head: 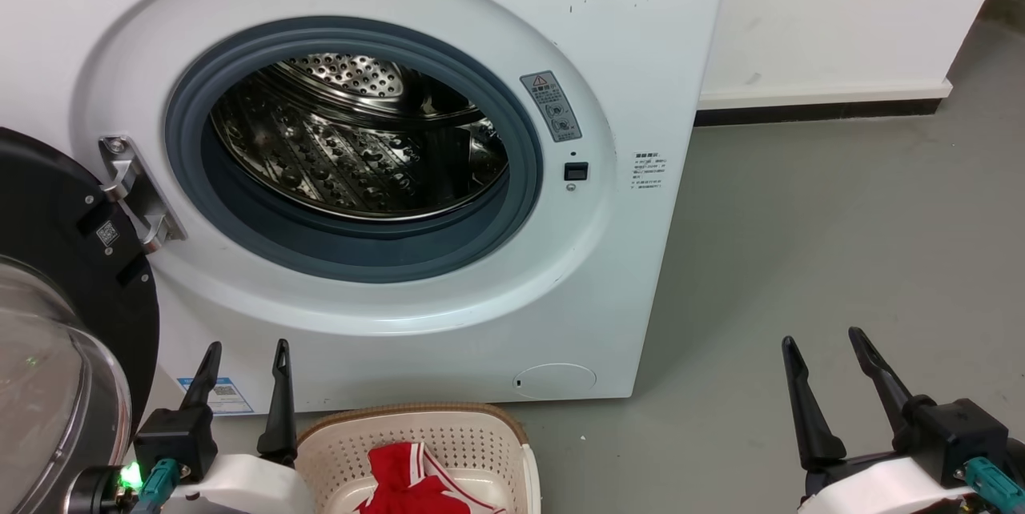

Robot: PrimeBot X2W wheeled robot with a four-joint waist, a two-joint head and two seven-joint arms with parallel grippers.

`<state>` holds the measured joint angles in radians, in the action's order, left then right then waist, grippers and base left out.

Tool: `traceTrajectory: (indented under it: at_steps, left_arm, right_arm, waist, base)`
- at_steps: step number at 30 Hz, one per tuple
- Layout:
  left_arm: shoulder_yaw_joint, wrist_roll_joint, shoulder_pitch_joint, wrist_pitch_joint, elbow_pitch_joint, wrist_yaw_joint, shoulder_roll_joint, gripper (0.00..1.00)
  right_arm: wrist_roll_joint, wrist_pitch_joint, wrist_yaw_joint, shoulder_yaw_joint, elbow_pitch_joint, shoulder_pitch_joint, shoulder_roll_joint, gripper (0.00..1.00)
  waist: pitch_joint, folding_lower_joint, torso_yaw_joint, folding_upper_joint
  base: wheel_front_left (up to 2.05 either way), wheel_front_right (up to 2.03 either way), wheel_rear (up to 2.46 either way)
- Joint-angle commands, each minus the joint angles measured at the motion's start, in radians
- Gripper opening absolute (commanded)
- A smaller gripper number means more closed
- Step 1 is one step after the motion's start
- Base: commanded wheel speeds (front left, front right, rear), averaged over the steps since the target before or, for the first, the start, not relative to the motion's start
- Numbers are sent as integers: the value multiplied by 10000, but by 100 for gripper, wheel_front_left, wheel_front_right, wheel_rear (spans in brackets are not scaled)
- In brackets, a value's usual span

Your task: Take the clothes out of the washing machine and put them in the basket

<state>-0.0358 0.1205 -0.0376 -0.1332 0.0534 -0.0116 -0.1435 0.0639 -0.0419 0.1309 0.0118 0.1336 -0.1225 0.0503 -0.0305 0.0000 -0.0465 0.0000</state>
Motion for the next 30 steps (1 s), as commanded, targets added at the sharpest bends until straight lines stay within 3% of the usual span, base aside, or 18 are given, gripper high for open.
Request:
traceTrajectory:
  at_steps: [1,3,4,8,30]
  left_arm:
    - [9,58,-125,28,-58,24,-28,100]
    - [17,51,-116,33,-63,15,-62,100]
    - [0,58,1,17,-14,25,-44,0]
    - [-29,156,-51,83,370,17,49,0]
    - [-243,4294,401,752,786,-324,294,0]
  right_arm:
    - [29,-1,-4,21,52,-33,-2,100]
    - [23,-3,-5,15,43,-16,-2,100]
    - [16,-2,0,7,-3,-1,0,0]
    - [129,-15,2,34,-325,-103,-4,0]
    - [4745,151,1,14,-1265,606,269,0]
  waist:
    - [2,0,-9,0]
    - [6,0,-16,0]
    - [6,0,-17,0]
    - [10,0,-19,0]
    - [67,0,67,0]
  base:
    - [0,0,0]
    - [0,0,0]
    - [0,0,0]
    - [0,0,0]
    - [0,0,0]
